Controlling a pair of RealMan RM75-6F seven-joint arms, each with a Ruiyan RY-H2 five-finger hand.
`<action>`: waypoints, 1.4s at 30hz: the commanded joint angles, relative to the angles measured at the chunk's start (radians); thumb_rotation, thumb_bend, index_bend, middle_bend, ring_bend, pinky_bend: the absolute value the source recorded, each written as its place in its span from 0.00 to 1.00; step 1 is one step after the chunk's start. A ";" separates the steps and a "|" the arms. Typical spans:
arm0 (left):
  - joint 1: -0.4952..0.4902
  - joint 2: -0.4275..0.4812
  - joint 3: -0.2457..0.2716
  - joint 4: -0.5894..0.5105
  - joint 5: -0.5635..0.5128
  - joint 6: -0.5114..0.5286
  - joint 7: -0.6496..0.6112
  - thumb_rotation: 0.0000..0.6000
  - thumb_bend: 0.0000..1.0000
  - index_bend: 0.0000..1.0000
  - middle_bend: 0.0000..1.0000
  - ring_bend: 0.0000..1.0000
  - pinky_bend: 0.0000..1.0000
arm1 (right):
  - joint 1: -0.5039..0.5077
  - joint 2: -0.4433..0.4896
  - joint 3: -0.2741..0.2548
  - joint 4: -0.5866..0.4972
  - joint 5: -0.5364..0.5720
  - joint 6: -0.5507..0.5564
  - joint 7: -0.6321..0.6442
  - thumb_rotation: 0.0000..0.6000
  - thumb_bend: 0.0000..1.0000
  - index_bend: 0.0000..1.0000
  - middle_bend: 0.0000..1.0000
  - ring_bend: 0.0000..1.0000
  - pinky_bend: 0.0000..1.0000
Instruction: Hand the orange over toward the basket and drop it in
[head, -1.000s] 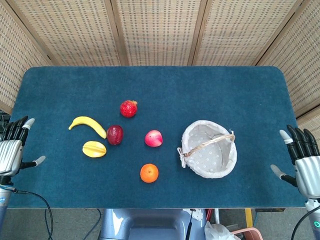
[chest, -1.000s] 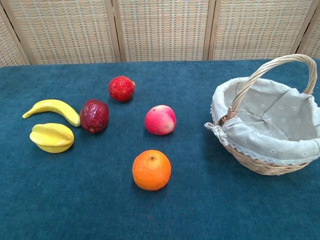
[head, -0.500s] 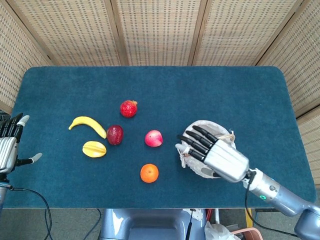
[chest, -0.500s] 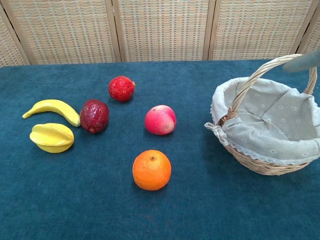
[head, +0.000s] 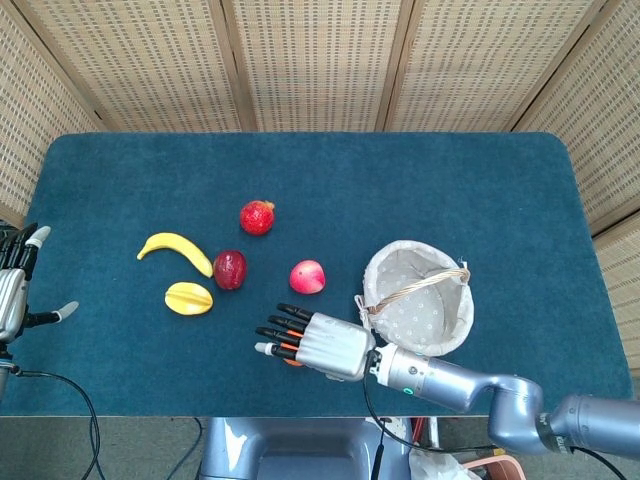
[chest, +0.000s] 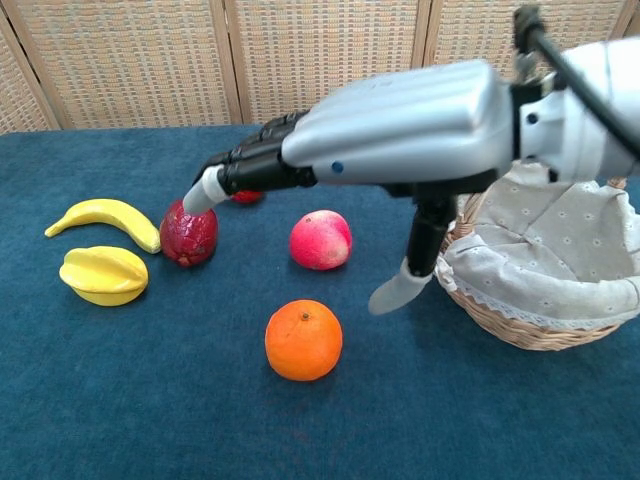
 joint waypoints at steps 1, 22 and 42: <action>0.003 0.001 -0.001 0.001 0.004 -0.002 -0.002 1.00 0.00 0.00 0.00 0.00 0.00 | 0.044 -0.074 -0.001 0.059 0.090 -0.079 -0.083 1.00 0.00 0.00 0.00 0.00 0.00; 0.007 -0.003 -0.021 0.020 0.009 -0.036 -0.029 1.00 0.00 0.00 0.00 0.00 0.00 | 0.141 -0.319 -0.097 0.246 0.498 -0.113 -0.436 1.00 0.00 0.00 0.00 0.00 0.00; 0.008 -0.005 -0.028 0.021 0.015 -0.052 -0.029 1.00 0.00 0.00 0.00 0.00 0.00 | 0.080 -0.298 -0.102 0.228 0.324 0.165 -0.277 1.00 0.32 0.49 0.54 0.44 0.52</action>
